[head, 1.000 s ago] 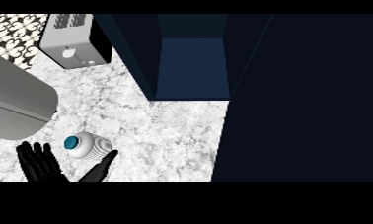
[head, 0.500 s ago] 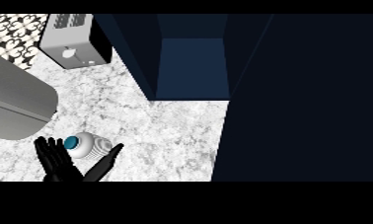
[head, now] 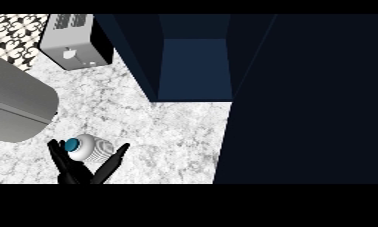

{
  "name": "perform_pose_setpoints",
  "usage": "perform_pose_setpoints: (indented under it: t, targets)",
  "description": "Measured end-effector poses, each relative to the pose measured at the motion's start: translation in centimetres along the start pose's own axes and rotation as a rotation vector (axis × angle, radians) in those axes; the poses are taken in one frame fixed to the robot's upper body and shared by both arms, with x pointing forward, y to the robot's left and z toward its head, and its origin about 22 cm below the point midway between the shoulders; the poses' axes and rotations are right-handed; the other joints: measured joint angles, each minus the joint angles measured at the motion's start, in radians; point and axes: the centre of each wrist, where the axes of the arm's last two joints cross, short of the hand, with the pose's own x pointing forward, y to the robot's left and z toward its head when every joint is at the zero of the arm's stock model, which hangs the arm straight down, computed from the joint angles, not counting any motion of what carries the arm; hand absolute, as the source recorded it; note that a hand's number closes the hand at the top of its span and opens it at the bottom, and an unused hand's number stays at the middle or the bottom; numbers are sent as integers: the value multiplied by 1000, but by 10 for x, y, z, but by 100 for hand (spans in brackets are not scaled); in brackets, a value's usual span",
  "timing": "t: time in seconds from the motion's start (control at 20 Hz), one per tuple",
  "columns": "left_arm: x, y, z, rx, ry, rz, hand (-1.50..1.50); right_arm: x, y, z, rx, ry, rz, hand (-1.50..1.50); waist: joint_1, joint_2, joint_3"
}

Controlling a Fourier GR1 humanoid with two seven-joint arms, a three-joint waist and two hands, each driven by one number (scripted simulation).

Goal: Pick up the bottled water, place it into the cabinet and close the cabinet

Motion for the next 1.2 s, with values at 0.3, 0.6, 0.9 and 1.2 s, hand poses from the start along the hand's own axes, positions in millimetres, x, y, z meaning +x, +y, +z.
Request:
perform_pose_setpoints:
  t: [0.3, 0.6, 0.9, 1.2]
  targets:
    - [-20, 4, 0, 21, 6, 7, -150, -6, 4, -2, 6, 0, 3, -150, 0, 0, 0]
    - [-32, 1, 3, 5, 11, 57, -150, -6, 2, -2, -2, 2, 19, -150, -1, 0, 0]
    - [-42, 8, 4, 3, 2, 110, 150, -8, 0, -1, -14, 1, 31, -150, 0, -1, 4]
    - [-40, 6, 3, -8, -6, 173, 150, -9, 0, 0, -18, 3, 35, -150, 1, -1, 3]
